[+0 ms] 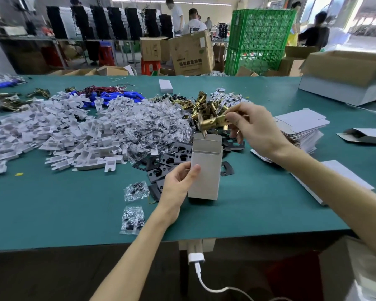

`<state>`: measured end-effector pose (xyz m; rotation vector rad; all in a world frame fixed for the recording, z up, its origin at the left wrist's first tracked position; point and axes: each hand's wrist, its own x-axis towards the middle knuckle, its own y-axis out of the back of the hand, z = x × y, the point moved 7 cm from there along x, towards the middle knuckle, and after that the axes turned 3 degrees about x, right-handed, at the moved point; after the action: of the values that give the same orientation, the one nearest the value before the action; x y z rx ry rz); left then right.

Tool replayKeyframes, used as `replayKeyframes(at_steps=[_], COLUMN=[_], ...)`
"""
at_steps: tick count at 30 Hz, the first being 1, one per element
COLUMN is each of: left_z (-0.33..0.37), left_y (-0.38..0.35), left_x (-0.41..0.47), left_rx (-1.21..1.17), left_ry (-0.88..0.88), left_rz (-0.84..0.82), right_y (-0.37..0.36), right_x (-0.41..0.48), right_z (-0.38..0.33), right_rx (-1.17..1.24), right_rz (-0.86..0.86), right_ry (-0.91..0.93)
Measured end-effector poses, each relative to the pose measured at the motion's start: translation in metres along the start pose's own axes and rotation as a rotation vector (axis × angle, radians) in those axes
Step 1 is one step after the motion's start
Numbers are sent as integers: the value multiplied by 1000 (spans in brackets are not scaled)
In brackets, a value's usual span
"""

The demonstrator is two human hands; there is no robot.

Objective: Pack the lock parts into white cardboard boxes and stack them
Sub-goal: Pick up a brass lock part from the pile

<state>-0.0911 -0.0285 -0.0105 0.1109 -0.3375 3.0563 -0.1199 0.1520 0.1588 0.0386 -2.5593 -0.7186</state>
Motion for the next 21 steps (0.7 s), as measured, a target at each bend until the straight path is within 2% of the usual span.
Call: replayKeyframes(at_steps=[4,9,14,18,21], left_z=[0,-1,0,-1,-1], left_y=[-1,-2,-4,-2,-2], left_x=[1,1,1,0,-1], left_rx=[-56,-58,-51,-53,-41], left_ry=[7,11,10,18,24], left_rz=[-50,-81,-110,-110,-120], right_y=[-10,-18,-39,-62,-72], right_x=[-11,-20,-25,-27,-30], right_z=[-17,-23,-20,-12,-5], right_rx=[-295,-388,-440,-626,-677], right_rz=[-76,-166,-269,-360,-420], right_ry=[154,191,144,140,123])
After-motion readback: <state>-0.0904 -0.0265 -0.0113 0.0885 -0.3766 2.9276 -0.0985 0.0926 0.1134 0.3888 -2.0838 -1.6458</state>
